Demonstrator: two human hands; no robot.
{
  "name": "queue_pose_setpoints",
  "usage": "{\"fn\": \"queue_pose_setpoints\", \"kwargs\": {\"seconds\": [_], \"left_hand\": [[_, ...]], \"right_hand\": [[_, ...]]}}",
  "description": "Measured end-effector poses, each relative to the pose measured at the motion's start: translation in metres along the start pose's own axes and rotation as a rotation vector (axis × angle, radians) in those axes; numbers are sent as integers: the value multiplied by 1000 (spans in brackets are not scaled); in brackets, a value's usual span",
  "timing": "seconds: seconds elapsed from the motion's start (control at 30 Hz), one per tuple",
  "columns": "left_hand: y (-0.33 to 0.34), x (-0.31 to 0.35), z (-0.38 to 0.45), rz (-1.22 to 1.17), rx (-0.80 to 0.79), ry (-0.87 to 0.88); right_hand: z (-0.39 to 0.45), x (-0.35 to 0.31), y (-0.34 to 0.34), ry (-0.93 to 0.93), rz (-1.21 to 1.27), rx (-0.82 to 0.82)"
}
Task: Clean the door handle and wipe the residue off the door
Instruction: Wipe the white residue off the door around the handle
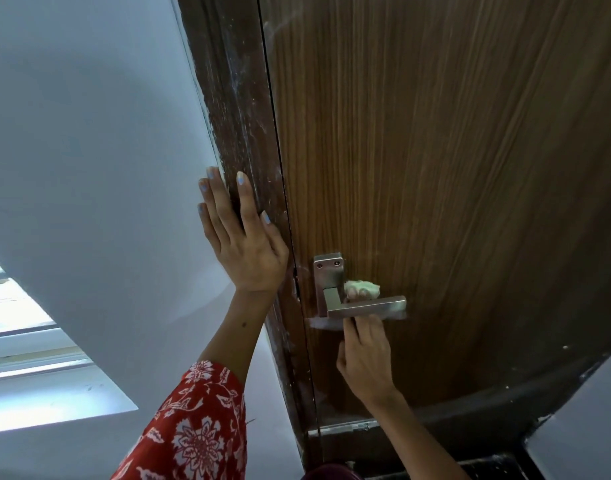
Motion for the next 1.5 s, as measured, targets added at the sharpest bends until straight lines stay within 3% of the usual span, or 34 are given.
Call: {"fn": "queue_pose_setpoints", "kwargs": {"seconds": [0.2, 0.37, 0.43, 0.57, 0.73, 0.87, 0.93, 1.03, 1.17, 1.33, 1.43, 1.5], "left_hand": [[0, -1, 0, 4, -1, -2], [0, 0, 0, 2, -2, 0], [-1, 0, 1, -6, 7, -3], [-1, 1, 0, -3, 1, -2], [-1, 0, 1, -5, -6, 4], [-2, 0, 0, 4, 4, -1], [-2, 1, 0, 12, 2, 0], [-3, 1, 2, 20, 7, 4], [-4, 2, 2, 27, 27, 4], [-4, 2, 2, 21, 17, 6], [-4, 3, 2, 17, 10, 4], [-4, 2, 2, 11, 8, 5]], "right_hand": [[-4, 13, 0, 143, 78, 29], [-10, 5, 7, 17, 9, -57], [-5, 12, -1, 32, 7, -12], [-16, 35, -15, 269, 204, 153], [-16, 46, -32, 180, 310, 221], [-23, 83, -35, 470, 500, 301], [-28, 89, -31, 560, 544, 278], [-21, 96, -33, 543, 547, 233], [-15, 106, -43, 647, 573, 336], [-18, 89, -28, 494, 471, 137], [-24, 111, -32, 658, 523, 202], [-19, 106, -38, 626, 534, 249]]}}
Point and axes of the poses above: each hand's wrist, its own z-axis towards the middle knuckle, its own y-axis out of the palm, x = y × z, the point moved 8 cm from there along z, towards the middle knuckle, and after that the axes turned 5 degrees about -x, right-handed, at the moved point
